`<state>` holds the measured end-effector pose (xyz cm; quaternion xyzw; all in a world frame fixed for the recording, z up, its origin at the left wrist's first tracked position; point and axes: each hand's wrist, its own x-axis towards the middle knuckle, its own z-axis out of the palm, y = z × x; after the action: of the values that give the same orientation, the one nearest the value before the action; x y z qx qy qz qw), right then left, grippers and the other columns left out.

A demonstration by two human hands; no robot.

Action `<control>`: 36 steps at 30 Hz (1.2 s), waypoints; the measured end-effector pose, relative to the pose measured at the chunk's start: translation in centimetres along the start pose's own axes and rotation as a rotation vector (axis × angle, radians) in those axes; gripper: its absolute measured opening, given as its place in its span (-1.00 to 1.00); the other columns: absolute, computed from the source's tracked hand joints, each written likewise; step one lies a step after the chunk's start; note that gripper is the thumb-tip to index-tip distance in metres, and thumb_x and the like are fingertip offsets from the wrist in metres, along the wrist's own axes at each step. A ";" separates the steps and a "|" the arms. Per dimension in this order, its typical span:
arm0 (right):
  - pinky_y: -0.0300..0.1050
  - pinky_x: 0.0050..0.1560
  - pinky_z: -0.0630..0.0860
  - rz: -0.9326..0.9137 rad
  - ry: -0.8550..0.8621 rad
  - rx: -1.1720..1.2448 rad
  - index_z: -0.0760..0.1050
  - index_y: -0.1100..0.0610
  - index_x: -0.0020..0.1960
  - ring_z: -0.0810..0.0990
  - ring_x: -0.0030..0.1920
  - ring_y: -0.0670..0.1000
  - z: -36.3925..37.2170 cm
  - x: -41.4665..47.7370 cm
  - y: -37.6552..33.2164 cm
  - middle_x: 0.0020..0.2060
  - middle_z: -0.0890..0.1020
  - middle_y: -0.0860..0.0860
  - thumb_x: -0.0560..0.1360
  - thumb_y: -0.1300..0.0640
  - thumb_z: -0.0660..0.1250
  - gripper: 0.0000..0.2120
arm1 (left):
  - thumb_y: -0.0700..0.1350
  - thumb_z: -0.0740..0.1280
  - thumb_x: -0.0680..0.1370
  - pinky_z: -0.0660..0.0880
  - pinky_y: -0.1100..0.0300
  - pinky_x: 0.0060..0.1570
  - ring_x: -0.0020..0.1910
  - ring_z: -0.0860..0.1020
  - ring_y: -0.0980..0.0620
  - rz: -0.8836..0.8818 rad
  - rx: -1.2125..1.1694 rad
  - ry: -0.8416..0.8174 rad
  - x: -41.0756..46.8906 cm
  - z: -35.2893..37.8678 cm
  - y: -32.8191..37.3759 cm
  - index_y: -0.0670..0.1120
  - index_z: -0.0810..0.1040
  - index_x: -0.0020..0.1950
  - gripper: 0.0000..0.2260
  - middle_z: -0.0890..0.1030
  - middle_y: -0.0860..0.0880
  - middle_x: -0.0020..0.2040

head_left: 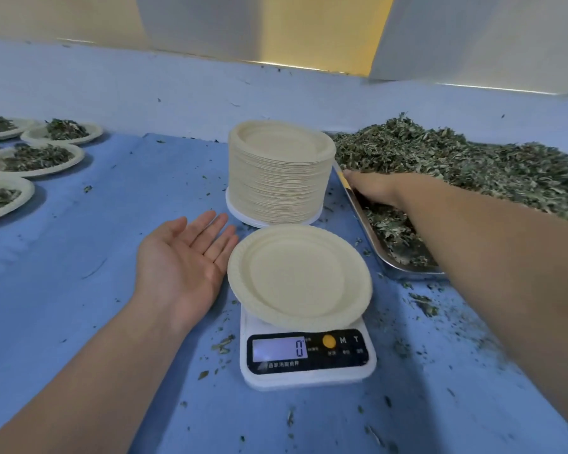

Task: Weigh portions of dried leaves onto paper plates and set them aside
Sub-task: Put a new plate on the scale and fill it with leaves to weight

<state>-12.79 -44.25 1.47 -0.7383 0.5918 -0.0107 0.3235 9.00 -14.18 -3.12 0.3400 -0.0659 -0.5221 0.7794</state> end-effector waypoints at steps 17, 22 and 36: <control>0.08 0.33 0.46 -0.157 -0.011 -0.236 0.69 -0.16 0.02 0.57 0.25 0.04 -1.0 -13.0 3.7 0.35 0.56 0.00 0.51 -0.52 0.00 -0.37 | -0.04 0.17 0.67 0.61 -0.04 0.17 0.18 0.67 -0.18 0.007 0.041 -0.018 -1.2 0.0 0.4 -0.20 0.54 0.35 -0.64 0.68 -0.21 0.20; -0.16 -0.29 0.41 -0.313 0.396 -0.348 0.59 0.12 -0.07 0.58 -0.24 0.04 0.8 -12.3 3.5 -0.25 0.65 0.04 0.63 -0.23 0.16 -0.54 | -0.04 0.17 0.68 0.64 -0.02 0.11 0.12 0.70 -0.15 0.003 0.069 -0.019 -1.4 0.1 0.3 -0.19 0.55 0.33 -0.65 0.70 -0.20 0.17; -0.02 0.02 0.42 -0.298 0.238 -0.451 0.43 0.05 0.34 0.54 -0.04 0.06 4.2 -15.3 5.0 0.01 0.59 0.02 0.43 -0.58 -0.25 -0.08 | -0.04 0.14 0.69 0.66 0.00 0.05 0.10 0.71 -0.11 -0.005 0.113 -0.048 -1.4 0.3 0.3 -0.18 0.53 0.34 -0.66 0.72 -0.17 0.13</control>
<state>-19.99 -29.31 1.33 -0.8638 0.4982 -0.0128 0.0744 8.42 -13.01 -2.37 0.3710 -0.1132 -0.5277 0.7557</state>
